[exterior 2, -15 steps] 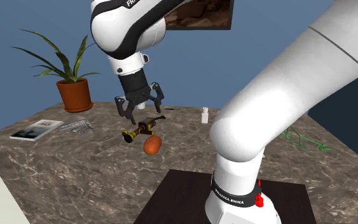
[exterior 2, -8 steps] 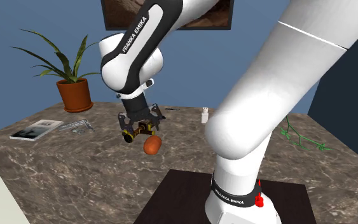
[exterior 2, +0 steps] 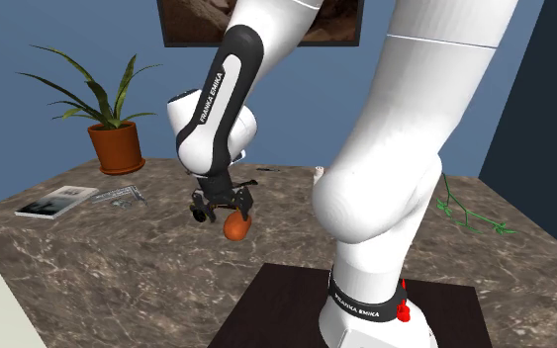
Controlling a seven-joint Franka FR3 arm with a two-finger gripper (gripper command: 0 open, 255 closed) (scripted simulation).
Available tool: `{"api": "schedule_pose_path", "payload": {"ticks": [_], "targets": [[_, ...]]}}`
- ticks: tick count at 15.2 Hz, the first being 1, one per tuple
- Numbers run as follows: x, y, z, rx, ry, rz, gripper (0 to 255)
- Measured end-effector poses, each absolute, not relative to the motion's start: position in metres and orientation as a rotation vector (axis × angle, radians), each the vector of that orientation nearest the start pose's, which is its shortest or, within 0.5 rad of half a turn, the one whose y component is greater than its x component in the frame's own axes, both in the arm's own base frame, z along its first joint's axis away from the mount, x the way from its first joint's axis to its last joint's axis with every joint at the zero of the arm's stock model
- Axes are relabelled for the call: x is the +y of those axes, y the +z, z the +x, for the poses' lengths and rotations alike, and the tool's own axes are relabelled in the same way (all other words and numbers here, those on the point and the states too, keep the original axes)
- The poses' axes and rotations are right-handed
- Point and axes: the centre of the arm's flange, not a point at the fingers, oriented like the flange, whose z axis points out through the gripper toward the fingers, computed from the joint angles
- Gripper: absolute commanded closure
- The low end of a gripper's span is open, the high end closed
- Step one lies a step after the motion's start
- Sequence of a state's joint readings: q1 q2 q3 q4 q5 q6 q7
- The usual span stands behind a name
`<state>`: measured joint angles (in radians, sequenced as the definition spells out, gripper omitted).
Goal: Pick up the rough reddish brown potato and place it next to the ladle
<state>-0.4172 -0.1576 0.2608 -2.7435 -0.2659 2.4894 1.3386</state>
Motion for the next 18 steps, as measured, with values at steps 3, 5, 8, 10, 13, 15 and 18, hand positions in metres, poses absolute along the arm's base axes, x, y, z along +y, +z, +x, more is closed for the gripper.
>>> {"api": "schedule_pose_path", "payload": {"ticks": [3,5,8,10,13,15,18], "targets": [[-0.066,0.244,0.375,2.012,-0.033,-2.689,0],[-0.068,0.234,0.373,2.012,-0.033,-2.689,0],[-0.069,0.231,0.373,2.012,-0.033,-2.688,0],[-0.069,0.23,0.373,2.012,-0.034,-2.688,0],[-0.069,0.231,0.373,2.012,-0.034,-2.688,255],[-0.069,0.23,0.373,2.012,-0.034,-2.688,255],[-0.069,0.23,0.373,2.012,-0.034,-2.688,255]]}}
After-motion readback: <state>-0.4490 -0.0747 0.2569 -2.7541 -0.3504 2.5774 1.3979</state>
